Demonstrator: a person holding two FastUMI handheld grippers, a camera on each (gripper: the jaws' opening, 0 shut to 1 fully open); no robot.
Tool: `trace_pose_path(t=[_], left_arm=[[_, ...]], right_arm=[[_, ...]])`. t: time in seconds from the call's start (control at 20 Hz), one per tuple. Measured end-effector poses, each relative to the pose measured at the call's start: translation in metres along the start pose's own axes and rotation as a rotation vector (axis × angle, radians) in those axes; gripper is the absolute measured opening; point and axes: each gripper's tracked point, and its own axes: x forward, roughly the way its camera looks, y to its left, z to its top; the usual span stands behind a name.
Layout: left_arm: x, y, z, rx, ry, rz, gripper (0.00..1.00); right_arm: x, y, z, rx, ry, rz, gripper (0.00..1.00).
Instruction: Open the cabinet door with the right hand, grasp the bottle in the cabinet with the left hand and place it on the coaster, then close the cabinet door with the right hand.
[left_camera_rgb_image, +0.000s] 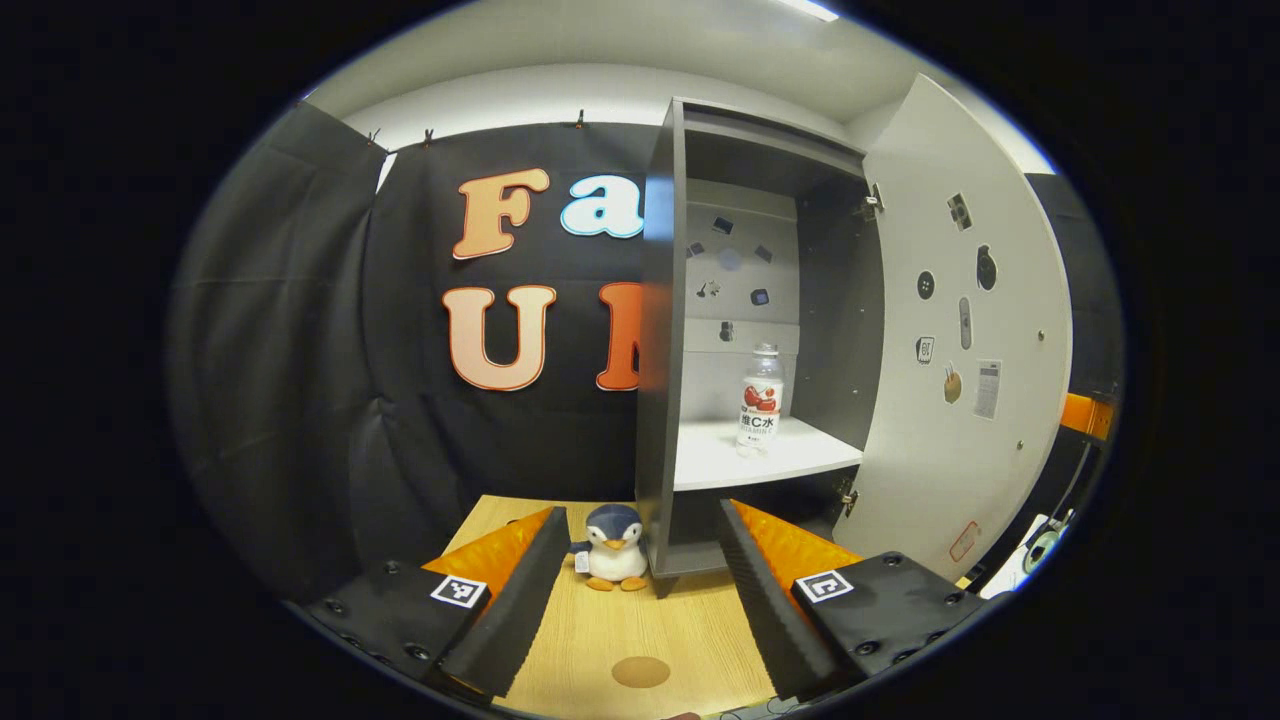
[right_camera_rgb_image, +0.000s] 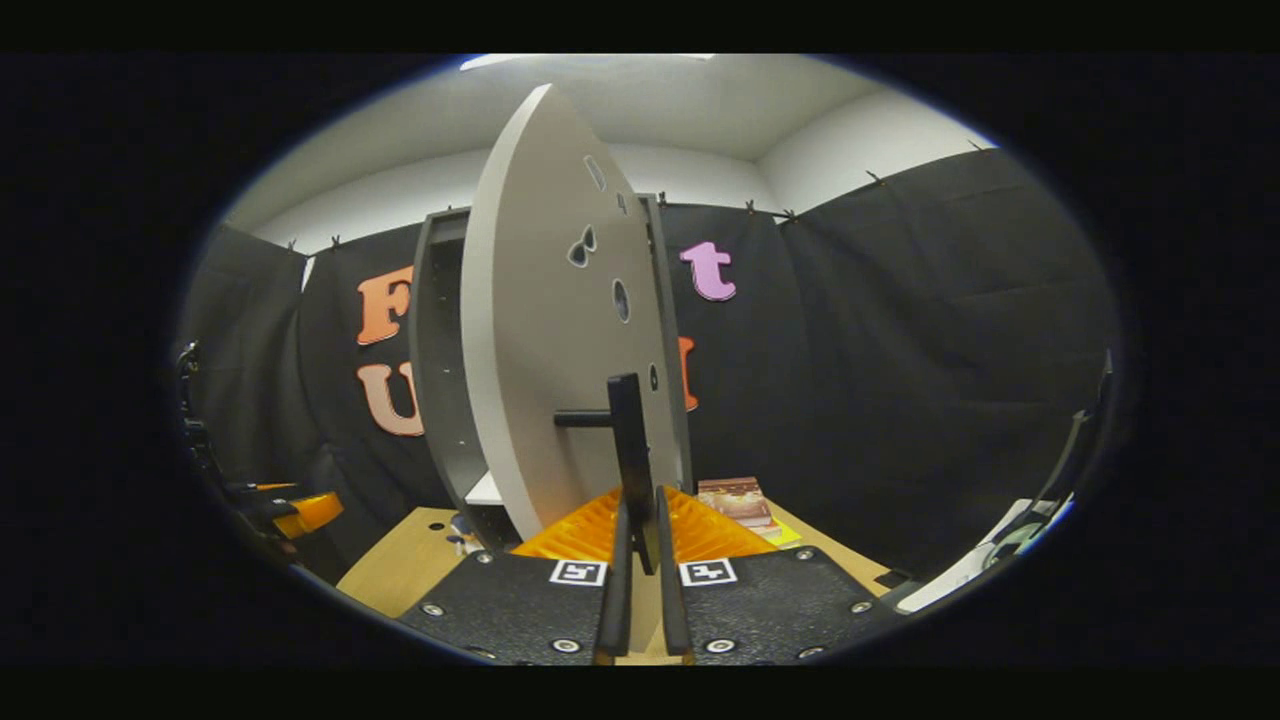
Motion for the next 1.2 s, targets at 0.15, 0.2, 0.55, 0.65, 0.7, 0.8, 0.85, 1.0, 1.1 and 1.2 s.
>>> trace_pose_path(t=[0.15, 0.2, 0.55, 0.65, 0.7, 0.8, 0.85, 1.0, 1.1, 1.2], left_arm=[[-0.003, -0.011, 0.0, 0.005, 0.002, 0.002, 0.97], [-0.003, -0.013, 0.0, 0.006, 0.004, 0.003, 0.97], [-0.012, -0.036, -0.002, 0.007, 0.007, -0.008, 0.97], [-0.014, -0.042, 0.001, 0.012, 0.005, -0.015, 0.97], [-0.015, -0.045, 0.001, 0.016, 0.001, -0.016, 0.96], [-0.018, -0.05, 0.001, 0.026, -0.002, -0.017, 0.97], [-0.018, -0.05, 0.001, 0.027, -0.001, -0.017, 0.97], [-0.018, -0.049, 0.004, 0.017, -0.009, -0.009, 0.97], [-0.014, -0.048, 0.006, 0.017, -0.012, -0.004, 0.97], [-0.013, -0.048, 0.012, 0.013, -0.025, 0.004, 0.96]], right_arm=[[0.001, -0.024, 0.004, 0.032, -0.004, 0.016, 0.12], [0.001, -0.033, 0.004, 0.026, -0.007, 0.014, 0.12], [0.005, -0.081, 0.014, -0.013, -0.034, 0.05, 0.05], [0.005, -0.088, 0.015, -0.005, -0.034, 0.069, 0.16], [0.006, -0.09, 0.014, -0.001, -0.028, 0.075, 0.05], [0.006, -0.095, 0.013, 0.0, -0.023, 0.079, 0.06], [0.003, -0.097, 0.013, 0.002, -0.025, 0.075, 0.06], [-0.001, -0.106, 0.014, -0.024, -0.037, 0.045, 0.07], [-0.002, -0.113, 0.015, -0.035, -0.039, 0.025, 0.07], [0.0, -0.117, 0.014, -0.035, -0.031, 0.021, 0.07]])
